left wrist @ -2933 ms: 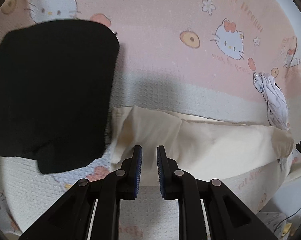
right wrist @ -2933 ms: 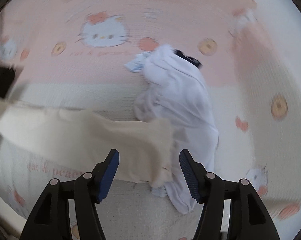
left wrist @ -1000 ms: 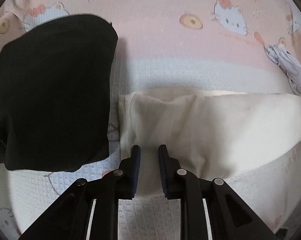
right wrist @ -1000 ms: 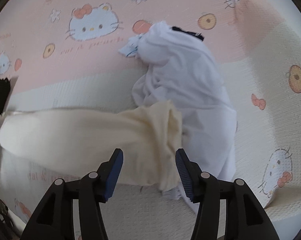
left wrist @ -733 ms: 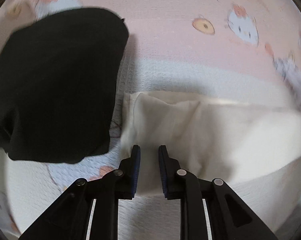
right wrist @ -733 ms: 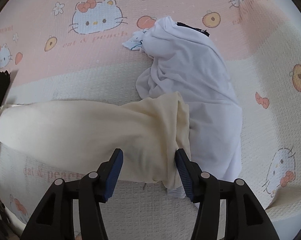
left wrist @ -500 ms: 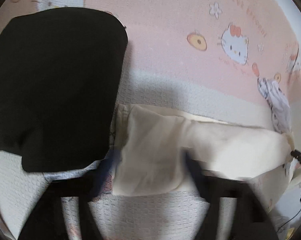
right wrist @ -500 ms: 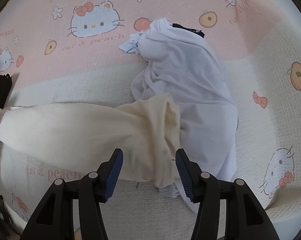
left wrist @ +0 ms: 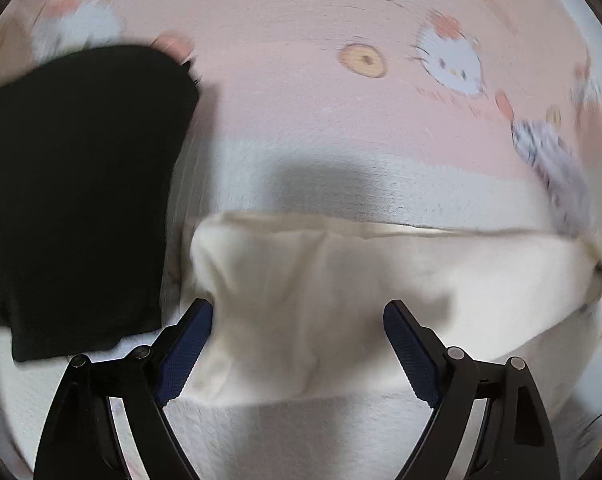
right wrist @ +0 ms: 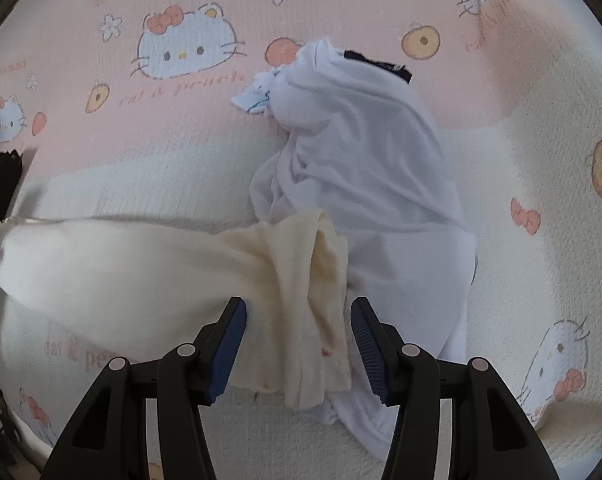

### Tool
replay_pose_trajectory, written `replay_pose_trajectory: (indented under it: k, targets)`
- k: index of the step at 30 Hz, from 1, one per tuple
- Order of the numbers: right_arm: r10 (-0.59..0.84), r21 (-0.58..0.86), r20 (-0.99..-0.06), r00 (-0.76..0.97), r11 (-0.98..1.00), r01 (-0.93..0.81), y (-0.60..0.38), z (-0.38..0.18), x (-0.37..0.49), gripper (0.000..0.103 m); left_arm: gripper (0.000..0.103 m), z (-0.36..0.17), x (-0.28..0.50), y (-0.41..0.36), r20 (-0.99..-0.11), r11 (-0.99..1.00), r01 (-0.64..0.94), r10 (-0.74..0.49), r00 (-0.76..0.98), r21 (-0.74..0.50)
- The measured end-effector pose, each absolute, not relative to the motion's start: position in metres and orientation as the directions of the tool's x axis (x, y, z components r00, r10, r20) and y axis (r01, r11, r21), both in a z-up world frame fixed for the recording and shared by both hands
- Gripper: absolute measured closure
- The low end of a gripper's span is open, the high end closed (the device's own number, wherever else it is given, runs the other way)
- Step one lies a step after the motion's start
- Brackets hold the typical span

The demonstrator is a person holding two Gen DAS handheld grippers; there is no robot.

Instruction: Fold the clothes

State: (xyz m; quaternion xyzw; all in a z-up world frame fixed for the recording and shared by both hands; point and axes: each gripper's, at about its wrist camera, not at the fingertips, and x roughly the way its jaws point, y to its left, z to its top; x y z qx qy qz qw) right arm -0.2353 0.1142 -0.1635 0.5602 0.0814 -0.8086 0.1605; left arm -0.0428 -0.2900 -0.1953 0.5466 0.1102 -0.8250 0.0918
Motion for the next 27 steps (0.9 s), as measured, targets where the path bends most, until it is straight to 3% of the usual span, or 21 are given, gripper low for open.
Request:
replay_pose_trajectory:
  k: [7, 10, 12, 13, 15, 17, 18, 21, 27]
  targets:
    - [-0.208, 0.103, -0.932, -0.297, -0.937, 0.333, 0.117, -0.167, -0.252, 0.049, 0.016, -0.207, -0.055, -0.307, -0.935, -0.928, 0.329, 0.052, -0.350, -0.175]
    - [-0.207, 0.108, -0.935, -0.288, -0.940, 0.324, 0.113, -0.175, -0.259, 0.049, 0.017, -0.210, -0.056, -0.301, -0.937, -0.928, 0.336, 0.035, -0.348, -0.159]
    - [-0.207, 0.112, -0.937, -0.282, -0.941, 0.318, 0.110, -0.180, -0.264, 0.049, 0.026, -0.211, -0.056, -0.296, -0.938, -0.929, 0.340, 0.023, -0.346, -0.148]
    - [-0.203, 0.110, -0.938, -0.280, -0.943, 0.316, 0.108, -0.183, -0.266, 0.049, 0.035, -0.210, -0.055, -0.293, -0.937, -0.929, 0.338, 0.023, -0.349, -0.148]
    - [-0.165, 0.061, -0.940, -0.297, -0.942, 0.330, 0.101, -0.186, -0.268, 0.049, 0.058, -0.204, -0.053, -0.286, -0.931, -0.934, 0.329, 0.009, -0.366, -0.138]
    - [-0.137, 0.018, -0.937, -0.320, -0.937, 0.349, 0.096, -0.187, -0.266, 0.054, 0.091, -0.200, -0.059, -0.287, -0.934, -0.942, 0.327, -0.044, -0.353, -0.079]
    - [-0.123, -0.004, -0.935, -0.332, -0.933, 0.359, 0.094, -0.188, -0.265, 0.073, 0.091, -0.199, -0.062, -0.288, -0.935, -0.944, 0.326, -0.070, -0.348, -0.050]
    - [-0.082, -0.071, -0.926, -0.368, -0.920, 0.385, 0.087, -0.190, -0.263, 0.091, 0.091, -0.198, -0.059, -0.286, -0.938, -0.949, 0.313, -0.075, -0.338, -0.037]
    - [-0.085, -0.074, -0.912, -0.402, -0.928, 0.364, 0.097, -0.188, -0.260, 0.096, 0.094, -0.178, -0.086, -0.293, -0.919, -0.952, 0.305, -0.096, -0.383, -0.028]
